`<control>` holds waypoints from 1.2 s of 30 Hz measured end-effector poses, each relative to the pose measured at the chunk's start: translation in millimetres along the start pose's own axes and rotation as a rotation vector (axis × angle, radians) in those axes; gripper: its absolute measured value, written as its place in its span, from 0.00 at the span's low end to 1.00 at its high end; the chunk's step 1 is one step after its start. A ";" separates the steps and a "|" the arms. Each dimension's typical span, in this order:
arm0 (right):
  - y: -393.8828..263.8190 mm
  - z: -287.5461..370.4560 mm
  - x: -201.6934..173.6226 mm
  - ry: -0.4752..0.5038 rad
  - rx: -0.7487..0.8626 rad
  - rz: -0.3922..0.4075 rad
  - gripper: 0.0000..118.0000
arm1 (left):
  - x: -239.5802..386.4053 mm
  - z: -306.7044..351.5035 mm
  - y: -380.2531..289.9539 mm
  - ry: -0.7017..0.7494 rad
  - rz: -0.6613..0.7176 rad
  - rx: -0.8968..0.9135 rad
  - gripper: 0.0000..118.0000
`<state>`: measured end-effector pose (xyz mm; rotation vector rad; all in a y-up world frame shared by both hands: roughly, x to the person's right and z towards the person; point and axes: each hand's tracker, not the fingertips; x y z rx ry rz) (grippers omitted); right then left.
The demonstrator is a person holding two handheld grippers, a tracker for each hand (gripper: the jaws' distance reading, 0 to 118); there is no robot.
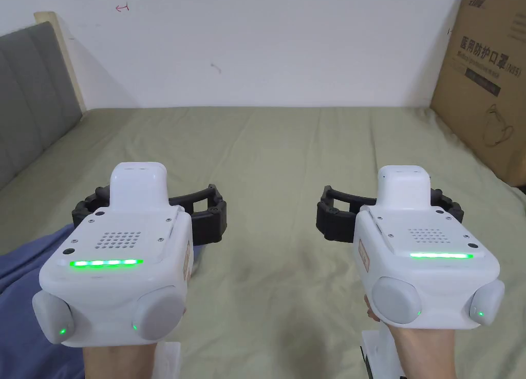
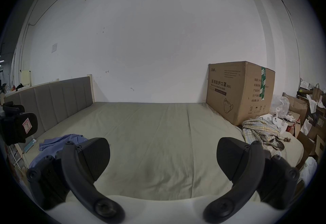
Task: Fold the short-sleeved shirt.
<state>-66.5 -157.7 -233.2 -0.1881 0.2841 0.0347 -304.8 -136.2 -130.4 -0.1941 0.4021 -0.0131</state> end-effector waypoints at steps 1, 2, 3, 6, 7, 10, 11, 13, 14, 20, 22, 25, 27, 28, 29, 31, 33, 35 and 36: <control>0.1 0.0 0.4 0.000 0.000 -0.002 1.00 | 0.0 -0.1 -0.1 0.001 -0.001 -0.001 0.97; 0.1 -0.1 1.0 0.001 -0.002 -0.005 1.00 | -0.1 -0.2 -0.1 0.002 -0.002 -0.001 0.97; 0.1 -0.6 1.2 0.002 -0.003 -0.006 1.00 | -0.2 -0.4 -0.1 0.002 -0.002 -0.002 0.97; -0.1 -0.8 1.6 0.000 -0.006 -0.005 1.00 | -0.6 -0.7 0.2 0.001 0.002 -0.003 0.97; -0.2 -0.9 1.5 0.001 -0.007 -0.004 1.00 | -0.7 -0.7 0.3 0.000 0.004 -0.003 0.96; -0.4 -1.1 1.0 0.000 -0.009 0.003 1.00 | -0.9 -1.0 0.7 -0.003 0.007 -0.004 0.96; -0.8 -1.4 0.8 0.001 -0.010 0.003 1.00 | -0.9 -1.0 0.7 -0.002 0.006 -0.005 0.96; -1.2 -1.7 0.7 0.003 -0.011 0.002 1.00 | -0.8 -1.6 1.4 0.001 0.009 -0.015 0.96; -1.3 -1.6 0.8 0.002 -0.011 0.001 1.00 | -1.1 -1.7 1.1 -0.002 0.012 -0.014 0.96; -0.9 -1.5 0.6 0.003 -0.010 0.004 1.00 | -1.9 -0.7 0.7 0.008 0.014 -0.003 0.96; -1.4 -1.3 0.0 -0.015 -0.002 0.004 1.00 | -1.3 1.1 0.0 0.014 0.010 0.011 0.96; -1.8 -1.8 0.5 -0.018 -0.005 -0.004 1.00 | -0.5 3.2 -0.5 0.010 0.001 0.027 0.96; -1.6 -1.8 1.7 -0.008 -0.012 -0.011 1.00 | -0.4 2.7 -1.0 0.004 0.003 0.028 0.96; -1.4 -1.9 1.9 -0.006 -0.016 -0.013 1.00 | -0.3 2.4 -1.1 0.004 0.004 0.026 0.96; -1.5 -1.9 2.0 -0.006 -0.018 -0.014 1.00 | 0.1 2.2 -1.1 0.006 0.003 0.022 0.96; -1.8 -1.8 1.9 -0.017 -0.017 -0.016 1.00 | 0.6 3.3 -1.3 0.003 0.004 0.015 0.96; -1.7 -1.6 3.0 -0.015 -0.017 -0.021 1.00 | 1.6 6.1 -2.7 0.006 -0.001 0.034 0.96; -1.8 -1.3 3.4 -0.016 -0.015 -0.019 1.00 | 1.8 6.6 -1.6 0.016 -0.012 0.036 0.96; -1.8 -1.1 3.4 -0.022 -0.013 -0.014 1.00 | 1.8 6.5 -1.4 0.017 -0.018 0.036 0.96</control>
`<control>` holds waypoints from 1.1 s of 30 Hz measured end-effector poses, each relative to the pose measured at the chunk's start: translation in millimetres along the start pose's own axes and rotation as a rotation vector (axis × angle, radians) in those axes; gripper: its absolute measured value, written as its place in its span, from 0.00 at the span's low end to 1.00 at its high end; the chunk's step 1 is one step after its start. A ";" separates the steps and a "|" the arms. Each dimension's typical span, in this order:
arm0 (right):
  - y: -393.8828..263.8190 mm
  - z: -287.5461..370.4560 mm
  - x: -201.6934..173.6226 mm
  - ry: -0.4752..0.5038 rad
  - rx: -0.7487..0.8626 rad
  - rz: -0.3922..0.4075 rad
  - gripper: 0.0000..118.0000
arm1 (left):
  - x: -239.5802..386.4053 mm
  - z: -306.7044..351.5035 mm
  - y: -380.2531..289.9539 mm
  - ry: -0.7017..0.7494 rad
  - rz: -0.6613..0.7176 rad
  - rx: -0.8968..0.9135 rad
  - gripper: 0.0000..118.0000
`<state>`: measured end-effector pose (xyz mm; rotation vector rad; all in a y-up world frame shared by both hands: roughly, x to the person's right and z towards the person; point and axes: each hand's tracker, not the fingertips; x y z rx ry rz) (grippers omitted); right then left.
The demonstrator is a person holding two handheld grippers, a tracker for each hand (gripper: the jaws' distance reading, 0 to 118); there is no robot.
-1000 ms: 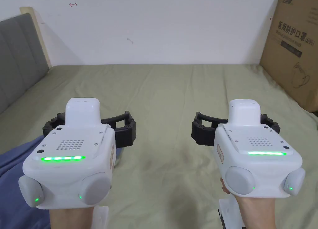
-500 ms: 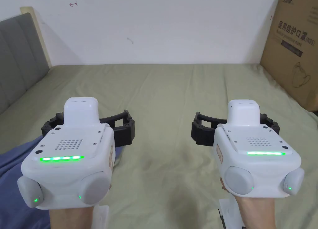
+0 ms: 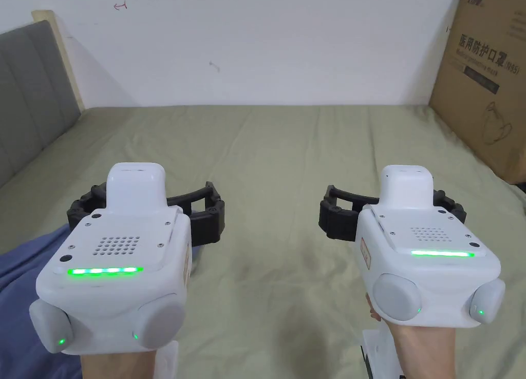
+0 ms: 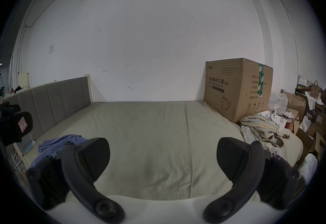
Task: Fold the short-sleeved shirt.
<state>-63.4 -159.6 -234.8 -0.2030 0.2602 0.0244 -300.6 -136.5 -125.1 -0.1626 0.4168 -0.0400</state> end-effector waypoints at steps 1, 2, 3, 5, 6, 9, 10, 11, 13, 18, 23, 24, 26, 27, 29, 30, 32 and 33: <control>-0.1 0.2 -0.1 -0.006 0.003 0.004 1.00 | 0.1 -0.1 0.0 0.001 -0.006 -0.001 0.96; -0.5 0.7 -0.5 -0.027 0.010 0.007 1.00 | 0.4 -0.4 -0.4 0.005 -0.013 -0.002 0.96; -1.0 0.9 -0.6 -0.028 0.015 0.003 1.00 | 0.9 -0.4 -1.0 0.008 -0.021 0.000 0.96; -0.2 0.7 2.1 -0.007 0.005 -0.015 1.00 | 2.0 0.1 -2.6 0.012 -0.028 0.003 0.96; -0.4 0.2 2.5 -0.004 0.002 -0.017 1.00 | 2.1 0.2 -3.0 0.010 -0.027 0.000 0.96; -1.7 0.1 2.8 -0.003 -0.003 -0.014 1.00 | 2.2 -0.5 -4.2 -0.005 -0.015 -0.014 0.96; -1.9 0.3 3.0 0.004 -0.005 -0.012 1.00 | 2.0 -0.7 -4.1 -0.006 -0.012 -0.020 0.96; -2.5 0.2 2.6 0.010 -0.008 -0.010 1.00 | 2.0 -1.2 -3.9 -0.004 -0.007 -0.030 0.96; -2.9 0.4 2.1 0.019 -0.010 -0.005 1.00 | 1.9 -1.2 -4.0 -0.010 -0.002 -0.025 0.96; -1.8 2.3 -0.9 0.018 0.000 0.014 1.00 | 4.3 -0.8 -1.9 -0.001 -0.015 -0.017 0.96; -1.6 2.4 -1.2 0.026 0.005 0.016 1.00 | 3.9 -1.4 -2.3 -0.008 -0.004 -0.022 0.96; -1.7 2.5 -1.3 0.022 0.007 0.019 1.00 | 3.8 -1.5 -2.5 -0.008 -0.002 -0.023 0.96; -1.6 3.1 -0.9 0.016 0.010 0.022 1.00 | 3.8 -2.0 -2.4 -0.009 -0.004 -0.027 0.96; -1.3 3.0 -0.7 0.016 0.010 0.020 1.00 | 3.8 -2.1 -2.3 -0.009 -0.006 -0.027 0.96; -0.4 3.0 0.3 0.015 0.011 0.014 1.00 | 4.0 -2.4 -1.5 -0.008 -0.010 -0.027 0.96; 0.2 3.2 0.8 0.014 0.013 0.011 1.00 | 4.3 -2.7 -1.0 -0.009 -0.011 -0.028 0.96; 1.3 3.3 1.7 0.020 0.014 0.005 1.00 | 4.4 -3.0 -0.2 -0.011 -0.009 -0.028 0.96; 1.8 3.4 2.0 0.025 0.012 0.003 1.00 | 4.4 -3.2 -0.1 -0.014 -0.007 -0.028 0.96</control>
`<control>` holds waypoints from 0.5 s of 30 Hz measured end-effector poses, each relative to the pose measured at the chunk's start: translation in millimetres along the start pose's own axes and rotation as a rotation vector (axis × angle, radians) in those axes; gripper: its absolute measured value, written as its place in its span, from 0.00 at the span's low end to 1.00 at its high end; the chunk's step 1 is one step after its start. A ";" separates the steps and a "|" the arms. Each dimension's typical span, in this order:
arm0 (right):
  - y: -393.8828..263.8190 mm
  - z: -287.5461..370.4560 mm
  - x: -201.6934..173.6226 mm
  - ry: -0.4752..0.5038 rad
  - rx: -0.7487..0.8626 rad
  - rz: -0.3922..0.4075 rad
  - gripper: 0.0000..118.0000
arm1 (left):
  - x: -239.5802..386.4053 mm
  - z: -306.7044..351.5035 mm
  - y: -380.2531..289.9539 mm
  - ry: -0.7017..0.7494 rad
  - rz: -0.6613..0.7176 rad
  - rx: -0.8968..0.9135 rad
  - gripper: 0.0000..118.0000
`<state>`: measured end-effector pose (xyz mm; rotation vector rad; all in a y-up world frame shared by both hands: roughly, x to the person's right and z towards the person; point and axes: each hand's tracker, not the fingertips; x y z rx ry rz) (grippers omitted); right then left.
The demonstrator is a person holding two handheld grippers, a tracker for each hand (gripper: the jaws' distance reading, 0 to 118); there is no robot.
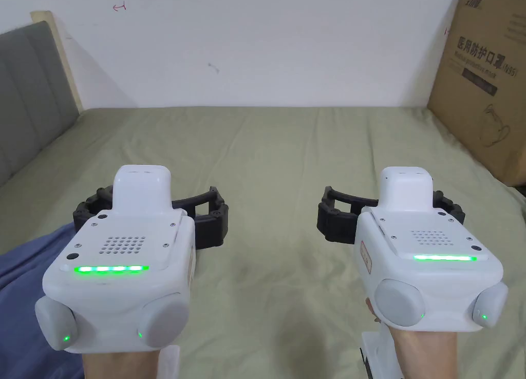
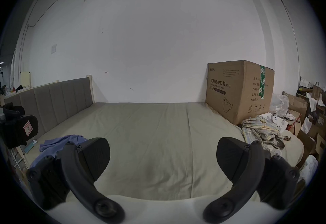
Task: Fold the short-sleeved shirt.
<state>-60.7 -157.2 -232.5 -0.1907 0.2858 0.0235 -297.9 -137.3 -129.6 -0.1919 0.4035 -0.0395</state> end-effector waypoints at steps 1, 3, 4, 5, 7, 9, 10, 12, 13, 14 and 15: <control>0.1 -0.1 -0.1 0.003 -0.002 0.001 1.00 | 0.0 -0.3 0.2 -0.002 0.002 -0.001 0.96; -0.3 0.2 -1.8 -0.008 0.003 0.013 1.00 | -0.1 -0.8 0.4 -0.006 0.005 -0.004 0.90; -0.8 2.0 -2.8 -0.032 0.019 0.023 0.96 | -0.3 -0.7 0.4 -0.007 0.007 -0.004 0.81; -1.1 4.3 -3.5 -0.036 0.031 0.027 0.81 | -0.3 -0.1 0.3 -0.012 0.010 -0.002 0.62; -0.5 6.8 -4.0 -0.033 0.043 0.025 0.60 | -0.7 -0.4 1.7 -0.016 0.015 -0.016 0.45; 0.3 4.6 -3.9 -0.065 0.040 0.022 0.35 | -0.3 -2.0 0.4 -0.007 0.016 -0.020 0.23; 0.3 3.9 -3.2 -0.075 0.040 0.016 0.19 | -0.6 -2.2 -0.2 0.004 0.020 -0.017 0.09; -0.4 6.7 2.8 -0.057 0.046 -0.011 0.10 | -2.4 -1.7 -1.0 0.020 0.021 -0.004 0.00; -1.2 7.1 3.3 -0.070 0.050 -0.015 0.00 | -3.0 -1.6 -0.5 0.015 0.017 -0.001 0.00; -2.5 8.4 2.4 -0.106 0.070 -0.023 0.00 | -3.1 -1.9 1.3 0.003 0.006 0.002 0.00; -2.1 7.0 2.5 -0.099 0.057 -0.019 0.00 | -2.5 -1.8 1.9 0.005 0.002 0.009 0.00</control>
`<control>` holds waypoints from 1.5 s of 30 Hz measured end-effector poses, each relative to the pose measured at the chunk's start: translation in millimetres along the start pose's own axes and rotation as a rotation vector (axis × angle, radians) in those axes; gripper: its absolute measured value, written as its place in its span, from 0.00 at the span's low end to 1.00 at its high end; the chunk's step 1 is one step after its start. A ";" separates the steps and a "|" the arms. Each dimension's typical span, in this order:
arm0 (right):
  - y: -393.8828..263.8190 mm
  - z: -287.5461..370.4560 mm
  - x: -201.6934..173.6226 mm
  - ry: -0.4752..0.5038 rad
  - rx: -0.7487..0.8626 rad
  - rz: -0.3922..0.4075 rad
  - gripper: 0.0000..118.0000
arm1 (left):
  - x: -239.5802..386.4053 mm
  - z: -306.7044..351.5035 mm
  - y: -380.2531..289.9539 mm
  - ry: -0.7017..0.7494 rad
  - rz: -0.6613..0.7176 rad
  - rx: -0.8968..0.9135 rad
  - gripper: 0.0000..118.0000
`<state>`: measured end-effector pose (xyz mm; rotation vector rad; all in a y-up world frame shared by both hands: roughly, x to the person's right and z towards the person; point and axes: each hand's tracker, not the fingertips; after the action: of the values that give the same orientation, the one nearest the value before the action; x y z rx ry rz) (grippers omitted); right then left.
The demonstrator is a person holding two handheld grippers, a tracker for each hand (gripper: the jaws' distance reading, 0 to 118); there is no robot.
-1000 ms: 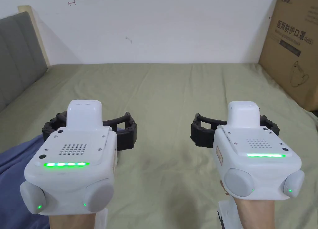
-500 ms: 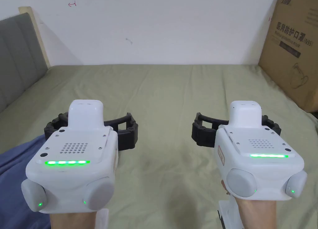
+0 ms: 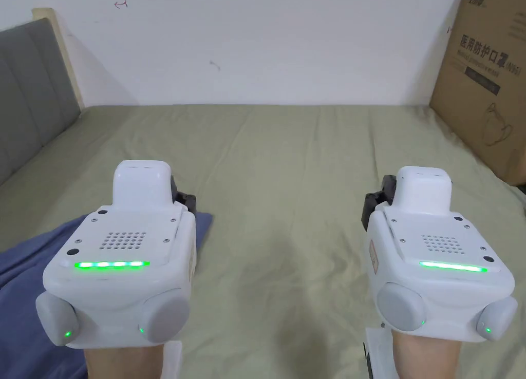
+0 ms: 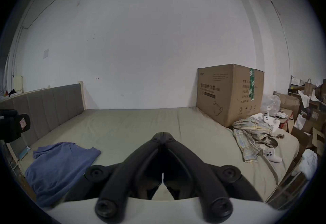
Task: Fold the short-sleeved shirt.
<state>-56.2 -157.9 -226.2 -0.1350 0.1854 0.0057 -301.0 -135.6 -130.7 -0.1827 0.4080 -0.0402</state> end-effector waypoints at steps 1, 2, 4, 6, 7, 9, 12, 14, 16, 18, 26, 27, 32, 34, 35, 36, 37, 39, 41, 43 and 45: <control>0.3 -1.5 0.7 0.000 -0.018 0.002 0.00 | 0.3 -0.2 0.8 0.004 0.003 -0.001 0.00; -0.5 -2.2 1.2 0.003 -0.020 -0.003 0.00 | -0.2 -0.2 1.5 -0.002 0.012 -0.002 0.00; -1.8 -6.0 1.3 -0.001 -0.034 -0.006 0.00 | -1.8 -1.7 1.2 -0.006 0.021 -0.009 0.00; -1.7 -6.0 -0.4 0.013 -0.045 -0.013 0.00 | -5.0 -2.1 -0.4 0.002 0.023 -0.018 0.00; -1.8 -8.1 -2.3 0.026 -0.049 -0.011 0.00 | -8.0 -1.7 -0.6 0.003 0.024 -0.022 0.00; 0.4 -10.7 -11.5 0.057 -0.054 -0.007 0.00 | -18.8 -0.3 0.0 0.022 0.042 -0.031 0.00; 4.0 -15.9 -33.3 0.127 -0.059 -0.002 0.00 | -40.3 5.6 0.1 0.078 0.072 -0.037 0.00; 5.8 -18.5 -54.0 0.198 -0.068 0.013 0.00 | -59.4 12.7 -0.6 0.139 0.079 -0.036 0.00; 6.3 -22.5 -75.5 0.256 -0.077 0.016 0.00 | -80.0 20.2 -0.9 0.194 0.084 -0.046 0.00; 5.4 -23.6 -98.6 0.330 -0.096 -0.001 0.00 | -101.0 29.1 -2.6 0.265 0.097 -0.051 0.00; -6.7 -18.0 -173.2 0.506 -0.151 0.061 0.00 | -153.4 48.1 -4.5 0.377 0.128 -0.096 0.00; -8.6 -18.0 -176.3 0.516 -0.159 0.065 0.00 | -154.4 45.9 -6.1 0.381 0.127 -0.112 0.00; -17.3 -21.3 -188.1 0.533 -0.191 0.084 0.00 | -155.2 25.2 -23.7 0.329 0.112 -0.220 0.00; -20.2 -25.1 -190.2 0.535 -0.209 0.086 0.00 | -154.8 13.2 -32.7 0.315 0.106 -0.258 0.00; -22.3 -27.6 -189.3 0.537 -0.218 0.085 0.00 | -155.9 4.7 -39.1 0.305 0.114 -0.267 0.00; -24.4 -30.3 -189.8 0.536 -0.229 0.085 0.00 | -158.7 -8.0 -47.0 0.292 0.141 -0.280 0.00; -26.4 -32.7 -190.4 0.535 -0.239 0.086 0.00 | -161.6 -21.8 -54.3 0.277 0.167 -0.332 0.00; -32.1 -38.2 -190.8 0.532 -0.261 0.088 0.00 | -170.5 -58.4 -74.3 0.214 0.185 -0.458 0.00; -38.8 -44.3 -191.2 0.526 -0.283 0.089 0.00 | -172.0 -88.0 -92.1 0.210 0.159 -0.584 0.14; -46.6 -50.9 -190.3 0.515 -0.311 0.091 0.00 | -174.5 -110.9 -107.9 0.212 0.152 -0.638 0.47; -54.5 -59.8 -187.5 0.505 -0.354 0.071 0.00 | -175.5 -131.6 -120.5 0.175 0.180 -0.681 0.81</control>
<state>-250.5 -218.7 -242.6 -0.4835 0.6939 0.0761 -514.6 -263.0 -158.5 -0.8164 0.6015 0.2657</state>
